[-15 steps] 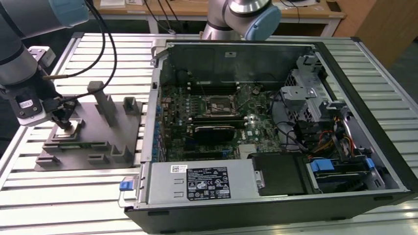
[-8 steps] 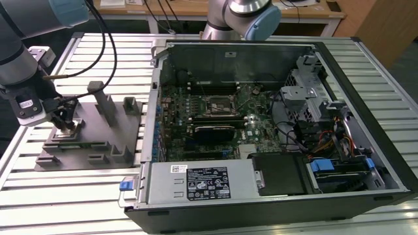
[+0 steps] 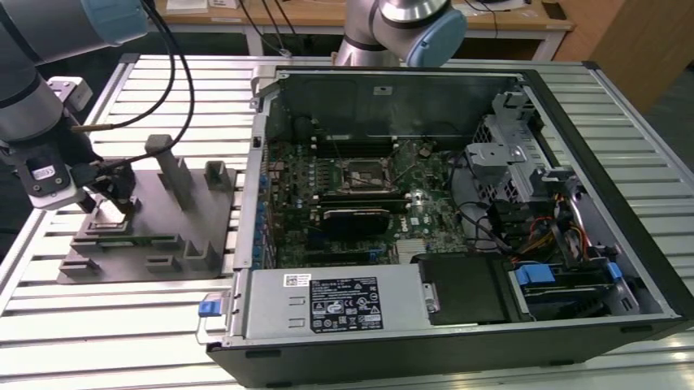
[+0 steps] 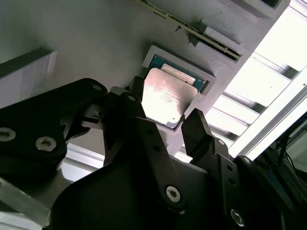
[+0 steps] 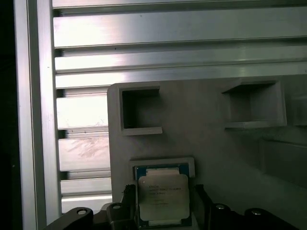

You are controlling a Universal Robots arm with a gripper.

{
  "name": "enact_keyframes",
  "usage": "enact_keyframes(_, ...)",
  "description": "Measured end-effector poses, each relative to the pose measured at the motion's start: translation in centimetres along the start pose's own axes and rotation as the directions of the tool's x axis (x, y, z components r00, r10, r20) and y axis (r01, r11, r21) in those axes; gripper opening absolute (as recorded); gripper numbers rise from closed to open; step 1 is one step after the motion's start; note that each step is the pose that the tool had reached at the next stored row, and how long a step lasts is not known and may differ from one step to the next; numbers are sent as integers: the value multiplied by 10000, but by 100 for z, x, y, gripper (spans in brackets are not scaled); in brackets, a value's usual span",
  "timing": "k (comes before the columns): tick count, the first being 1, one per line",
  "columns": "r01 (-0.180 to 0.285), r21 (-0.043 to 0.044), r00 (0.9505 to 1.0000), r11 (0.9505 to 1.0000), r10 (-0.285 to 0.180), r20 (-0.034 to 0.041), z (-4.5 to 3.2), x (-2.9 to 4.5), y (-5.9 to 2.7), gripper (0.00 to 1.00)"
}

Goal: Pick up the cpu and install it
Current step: 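Pick up the cpu and move it towards the insertion slot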

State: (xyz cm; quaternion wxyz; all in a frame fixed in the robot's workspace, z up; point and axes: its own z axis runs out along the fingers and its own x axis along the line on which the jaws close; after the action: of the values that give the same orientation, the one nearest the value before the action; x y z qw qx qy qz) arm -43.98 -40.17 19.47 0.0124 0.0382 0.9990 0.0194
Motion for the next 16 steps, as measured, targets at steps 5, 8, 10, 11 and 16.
enact_keyframes(5, 191, -4, 9998, 9998, -191, -9, 19, -1, -1, 59)
enact_keyframes(8, 198, -4, 9998, 9998, -198, -14, 34, 0, -2, 59)
enact_keyframes(10, 201, -3, 9998, 9998, -201, -17, 43, 0, -5, 59)
enact_keyframes(11, 202, -3, 9998, 9998, -202, -19, 47, -1, -7, 59)
enact_keyframes(16, 202, -3, 9998, 9998, -202, -24, 67, -1, -14, 59)
